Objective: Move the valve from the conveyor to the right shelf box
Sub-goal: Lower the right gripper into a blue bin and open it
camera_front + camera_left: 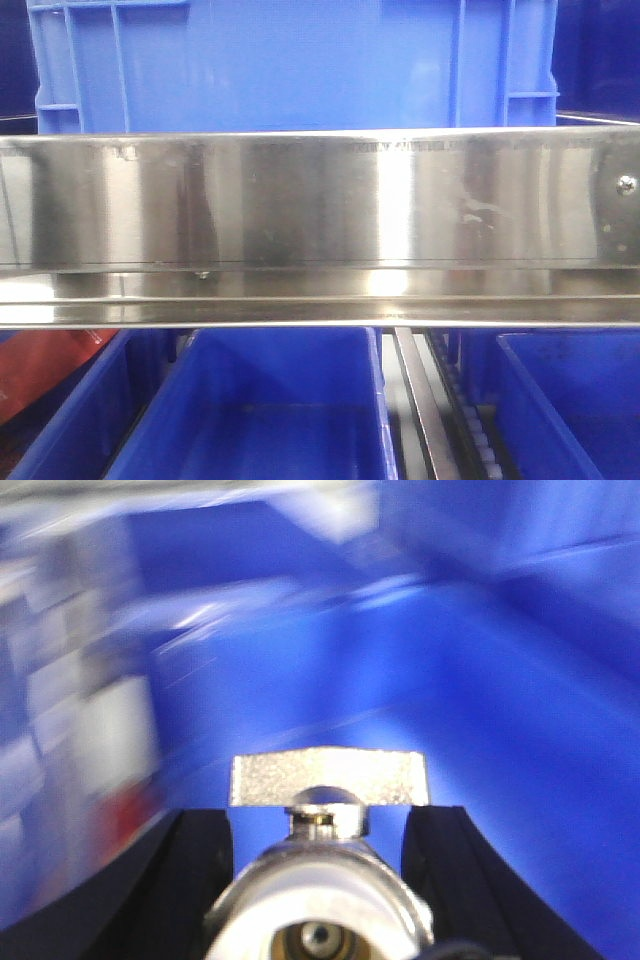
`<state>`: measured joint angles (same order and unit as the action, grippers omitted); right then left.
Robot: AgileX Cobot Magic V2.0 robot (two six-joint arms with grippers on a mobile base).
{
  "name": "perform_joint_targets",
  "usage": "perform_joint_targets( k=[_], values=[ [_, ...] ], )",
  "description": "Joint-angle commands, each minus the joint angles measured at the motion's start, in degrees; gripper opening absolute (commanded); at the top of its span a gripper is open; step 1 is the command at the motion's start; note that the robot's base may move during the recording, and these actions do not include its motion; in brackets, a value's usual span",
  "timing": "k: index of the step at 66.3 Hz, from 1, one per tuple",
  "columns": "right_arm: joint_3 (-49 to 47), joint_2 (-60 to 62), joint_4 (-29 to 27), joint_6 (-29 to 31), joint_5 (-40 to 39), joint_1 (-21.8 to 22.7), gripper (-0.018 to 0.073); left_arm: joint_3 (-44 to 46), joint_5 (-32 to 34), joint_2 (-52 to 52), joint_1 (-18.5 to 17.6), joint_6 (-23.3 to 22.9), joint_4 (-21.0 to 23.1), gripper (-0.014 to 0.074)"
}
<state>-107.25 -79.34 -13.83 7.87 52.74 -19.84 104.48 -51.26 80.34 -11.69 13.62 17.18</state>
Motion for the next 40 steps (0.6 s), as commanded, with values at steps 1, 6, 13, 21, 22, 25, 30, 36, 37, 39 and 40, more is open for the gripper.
perform_joint_targets(
  k=[1,6,13,21,22,25,30,36,37,39,40],
  values=[
    [-3.4,-3.7,-0.5,0.6,-3.9,-2.8,-0.0153,3.9,2.7,3.9,-4.1,0.5,0.2,-0.0111],
    [-4.3,-7.2,-0.5,0.6,-4.3,-4.9,-0.0153,6.2,2.7,8.3,-7.4,0.5,-2.5,-0.0111],
    [-4.3,-11.4,-0.4,0.8,-4.8,-6.0,-0.0153,7.7,2.7,13.2,-10.3,0.5,-6.7,-0.0111],
    [-4.3,-16.1,-0.4,0.8,-4.2,-5.9,-0.0153,7.7,2.3,17.6,-10.9,0.5,-7.1,-0.0111],
    [-4.3,-16.6,-0.4,0.8,-4.1,-5.9,-0.0153,7.7,2.1,18.0,-10.9,0.5,-7.1,-0.0111],
    [-4.3,-17.8,-0.4,0.8,-3.8,-5.9,-0.0153,7.7,1.6,19.2,-10.9,0.5,-7.1,-0.0111],
    [-4.3,-19.3,-0.4,0.8,-3.5,-5.9,-0.0153,7.7,0.9,20.9,-10.9,0.5,-7.1,-0.0111],
    [-4.3,-21.0,-0.4,0.8,-3.1,-5.9,-0.015,7.7,0.6,22.4,-10.9,0.4,-7.2,-0.0111],
    [-4.3,-21.2,-0.4,0.8,-3.1,-5.9,-0.0148,7.7,0.5,22.6,-10.9,0.4,-7.2,-0.0111],
    [-4.3,-21.6,-0.4,0.8,-3.0,-5.9,-0.0137,7.7,0.5,23.0,-10.9,0.4,-7.2,-0.0111],
    [-4.3,-21.8,-0.4,0.8,-2.8,-5.9,-0.0129,7.7,0.3,23.2,-10.9,0.4,-7.2,-0.0111]
  ],
)
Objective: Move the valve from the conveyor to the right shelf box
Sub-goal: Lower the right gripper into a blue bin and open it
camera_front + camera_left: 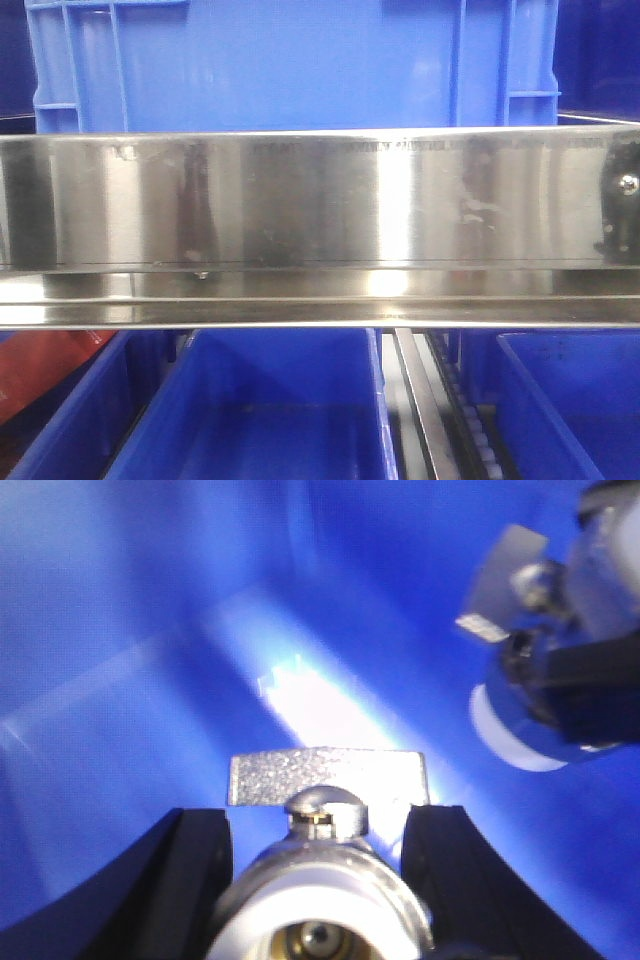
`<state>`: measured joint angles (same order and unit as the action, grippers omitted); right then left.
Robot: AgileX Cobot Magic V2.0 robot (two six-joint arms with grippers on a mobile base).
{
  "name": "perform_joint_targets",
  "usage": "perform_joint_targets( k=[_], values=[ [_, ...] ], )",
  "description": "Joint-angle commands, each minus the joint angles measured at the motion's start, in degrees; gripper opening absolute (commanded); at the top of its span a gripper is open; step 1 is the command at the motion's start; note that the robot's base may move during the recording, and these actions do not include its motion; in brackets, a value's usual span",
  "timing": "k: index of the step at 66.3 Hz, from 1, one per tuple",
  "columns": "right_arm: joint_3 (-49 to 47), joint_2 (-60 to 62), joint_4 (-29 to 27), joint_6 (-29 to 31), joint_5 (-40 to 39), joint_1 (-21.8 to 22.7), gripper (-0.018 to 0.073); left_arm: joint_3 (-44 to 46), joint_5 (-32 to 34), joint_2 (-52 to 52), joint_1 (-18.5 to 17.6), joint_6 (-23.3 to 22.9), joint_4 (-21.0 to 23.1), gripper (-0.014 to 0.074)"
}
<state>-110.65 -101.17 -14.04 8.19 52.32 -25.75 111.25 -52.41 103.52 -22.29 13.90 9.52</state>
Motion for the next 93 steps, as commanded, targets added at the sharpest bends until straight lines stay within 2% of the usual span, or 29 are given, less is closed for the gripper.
perform_joint_targets(
  k=[1,5,12,20,30,33,43,47,54,66,69,81,88,93],
  values=[
    [-0.9,-0.2,-0.1,0.4,-2.3,0.0,-0.0118,1.0,1.2,0.2,-0.3,0.1,0.5,-0.0111],
    [-0.9,-0.7,-0.1,0.4,-1.4,0.0,-0.006,1.0,0.2,0.8,-0.3,0.1,0.5,-0.0101],
    [-0.9,-1.5,-0.1,0.4,0.2,0.0,0.0119,1.0,-2.2,1.9,-0.3,0.1,0.5,0.0011],
    [-0.9,-1.6,-0.1,0.4,0.5,0.0,0.0336,1.0,-3.9,2.3,-0.3,0.1,0.5,0.0244],
    [-1.9,-0.8,-0.1,0.4,0.9,0.0,0.051,1.4,-5.0,2.3,-0.3,-0.6,0.5,0.0591],
    [-2.5,-0.4,-0.1,0.4,1.2,0.0,0.0538,1.9,-5.5,2.3,-0.3,-0.9,0.5,0.0619],
    [-4.2,1.5,-0.1,0.4,2.7,0.0,0.0517,3.8,-6.8,0.7,-0.3,-1.0,0.5,0.0559],
    [-4.8,3.2,-0.1,0.4,3.0,0.0,0.0452,3.9,-6.7,-1.3,-0.3,-1.0,0.5,0.0523],
    [-4.8,6.7,-0.1,0.4,3.0,0.0,0.0256,3.9,-6.7,-4.8,0.1,-1.0,0.4,0.0394],
    [-4.7,13.1,0.6,0.4,2.6,0.0,-0.0158,3.9,-8.5,-12.0,2.5,-1.0,0.5,-0.0014],
    [-4.5,15.1,1.3,0.4,2.9,0.0,-0.0157,3.9,-10.1,-14.2,3.5,-1.1,0.5,-0.0113],
    [2.7,23.0,7.5,-2.6,0.7,0.0,-0.0155,-2.2,-10.8,-22.8,6.8,-2.6,0.4,-0.0111],
    [11.4,28.8,7.8,-2.6,-4.4,0.0,-0.0155,-11.5,-5.8,-29.2,7.9,-3.9,0.4,-0.0111],
    [18.9,33.4,7.8,-2.6,-8.1,0.0,-0.0155,-20.6,1.4,-35.9,8.4,-4.1,0.4,-0.0111]
  ],
)
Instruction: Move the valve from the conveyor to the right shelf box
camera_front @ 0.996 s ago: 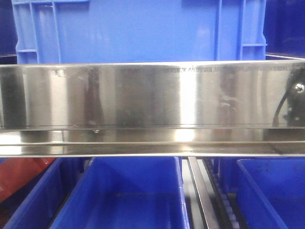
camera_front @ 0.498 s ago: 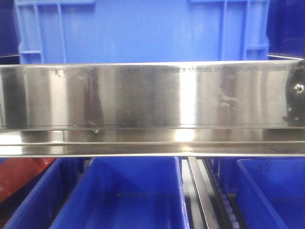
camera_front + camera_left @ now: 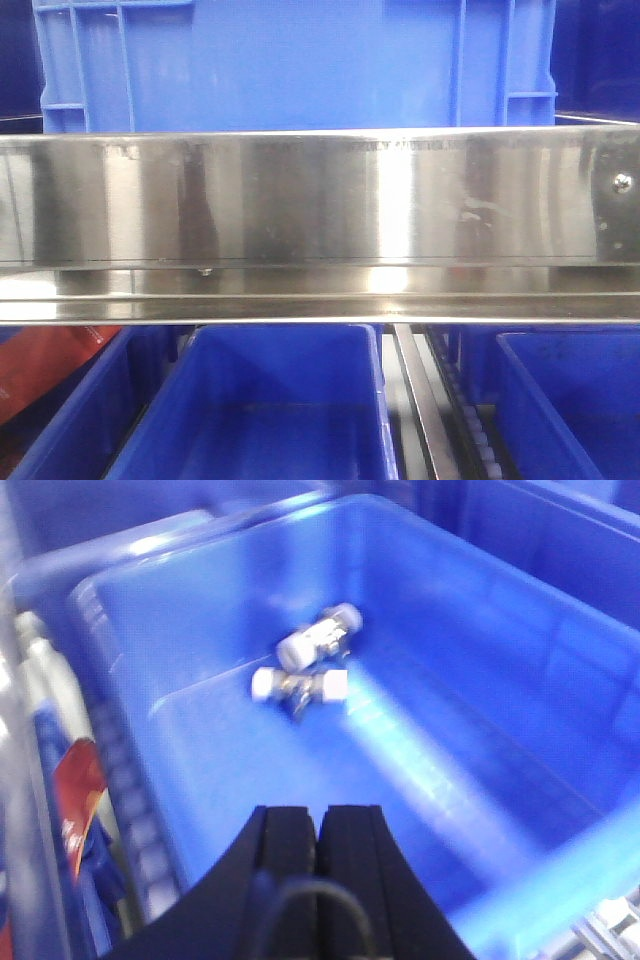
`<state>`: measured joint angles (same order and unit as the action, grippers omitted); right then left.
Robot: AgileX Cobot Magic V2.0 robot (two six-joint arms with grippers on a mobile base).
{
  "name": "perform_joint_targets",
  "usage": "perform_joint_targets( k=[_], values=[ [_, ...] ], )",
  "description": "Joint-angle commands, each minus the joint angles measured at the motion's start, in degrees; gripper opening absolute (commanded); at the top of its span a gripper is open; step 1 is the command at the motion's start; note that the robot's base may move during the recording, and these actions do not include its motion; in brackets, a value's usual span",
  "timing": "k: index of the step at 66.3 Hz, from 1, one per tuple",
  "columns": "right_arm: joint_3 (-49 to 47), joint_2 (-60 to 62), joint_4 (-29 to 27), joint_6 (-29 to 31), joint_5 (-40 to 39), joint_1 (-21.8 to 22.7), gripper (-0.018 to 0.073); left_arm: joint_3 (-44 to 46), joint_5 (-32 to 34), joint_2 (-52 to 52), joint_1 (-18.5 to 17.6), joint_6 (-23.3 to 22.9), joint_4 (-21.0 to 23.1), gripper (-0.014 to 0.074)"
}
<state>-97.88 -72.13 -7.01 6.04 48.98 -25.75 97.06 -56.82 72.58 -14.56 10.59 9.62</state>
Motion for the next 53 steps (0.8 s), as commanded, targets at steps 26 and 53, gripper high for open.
perform_joint_targets(
  k=[26,53],
  values=[
    [47.5,31.5,0.8,-0.4,-25.0,0.0,-0.0155,-47.8,27.6,-37.7,0.7,-2.0,0.3,-0.0111],
    [77.8,50.2,1.2,-0.4,-40.3,0.0,-0.0155,-77.0,45.5,-61.3,0.7,-2.0,0.4,-0.0111]
  ],
)
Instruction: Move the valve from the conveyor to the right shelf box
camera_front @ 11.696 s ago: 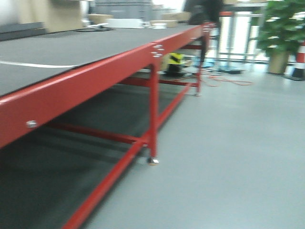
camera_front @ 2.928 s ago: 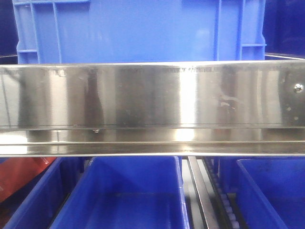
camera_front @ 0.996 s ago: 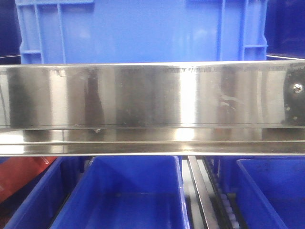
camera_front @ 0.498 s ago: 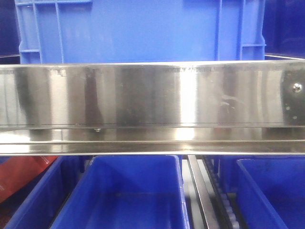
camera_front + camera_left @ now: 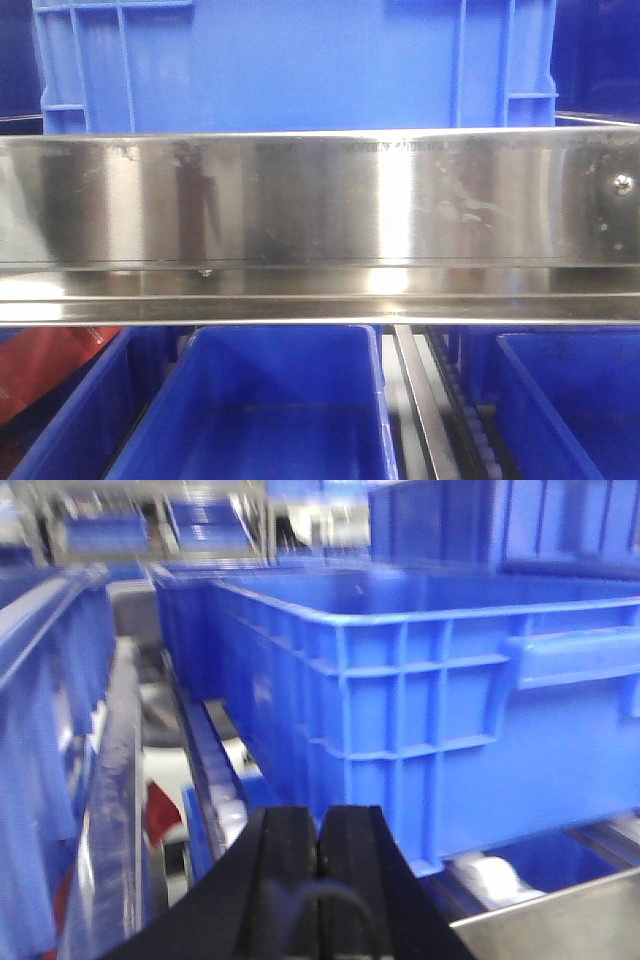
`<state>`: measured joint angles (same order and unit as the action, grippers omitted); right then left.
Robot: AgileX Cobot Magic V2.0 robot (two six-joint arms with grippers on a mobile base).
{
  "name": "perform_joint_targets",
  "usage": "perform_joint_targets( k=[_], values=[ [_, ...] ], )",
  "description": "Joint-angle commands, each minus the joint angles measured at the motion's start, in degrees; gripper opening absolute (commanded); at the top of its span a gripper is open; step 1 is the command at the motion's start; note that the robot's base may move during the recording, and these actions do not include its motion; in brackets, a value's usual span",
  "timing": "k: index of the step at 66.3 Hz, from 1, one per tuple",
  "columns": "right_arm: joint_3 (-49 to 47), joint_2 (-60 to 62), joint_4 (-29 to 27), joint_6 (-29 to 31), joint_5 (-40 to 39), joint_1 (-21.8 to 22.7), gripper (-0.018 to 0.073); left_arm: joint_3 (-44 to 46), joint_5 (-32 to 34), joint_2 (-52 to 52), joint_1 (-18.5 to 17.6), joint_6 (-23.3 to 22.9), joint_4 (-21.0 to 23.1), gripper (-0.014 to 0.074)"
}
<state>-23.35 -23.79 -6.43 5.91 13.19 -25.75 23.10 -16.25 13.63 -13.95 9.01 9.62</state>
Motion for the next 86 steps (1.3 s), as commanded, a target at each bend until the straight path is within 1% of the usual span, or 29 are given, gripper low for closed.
perform_joint_targets(
  k=[1,9,22,56,60,63,67,74,81,86],
  values=[
    [3.8,2.1,0.6,-0.3,-4.9,0.0,-0.0155,-3.8,5.4,-2.8,0.1,-0.4,0.4,-0.0111],
    [6.6,2.7,0.6,-0.3,-6.9,0.0,-0.0155,-6.4,6.2,-3.8,0.1,-0.4,0.4,-0.0111],
    [6.9,2.8,0.6,-0.3,-8.4,0.0,-0.0155,-6.4,6.4,-3.8,0.1,-0.4,0.4,-0.0111],
    [6.9,2.8,0.6,-0.3,-8.5,0.0,-0.0155,-6.4,6.6,-3.8,0.1,-0.4,0.4,-0.0111],
    [6.9,2.8,0.6,-0.3,-8.5,0.0,-0.0155,-6.5,6.6,-3.8,0.1,-0.4,-0.7,-0.0111],
    [6.9,2.8,0.6,-0.3,-8.5,0.0,-0.0155,-6.5,6.6,-3.8,0.3,-0.4,-3.2,-0.0111],
    [6.9,2.8,0.6,-0.3,-8.5,0.0,-0.0155,-6.5,6.6,-3.8,1.5,-0.4,-5.4,-0.0111],
    [6.9,2.8,0.6,-0.3,-8.5,0.0,-0.0155,-7.5,6.6,-4.4,5.9,-0.8,-5.8,-0.0111],
    [6.9,2.8,0.6,-0.3,-8.5,0.0,-0.0155,-9.7,6.6,-6.5,11.2,-5.2,-6.1,-0.0111],
    [6.9,2.8,0.6,-0.3,-8.5,0.0,-0.0155,-11.7,6.6,-8.9,14.0,-5.2,-6.6,-0.0111]
  ],
)
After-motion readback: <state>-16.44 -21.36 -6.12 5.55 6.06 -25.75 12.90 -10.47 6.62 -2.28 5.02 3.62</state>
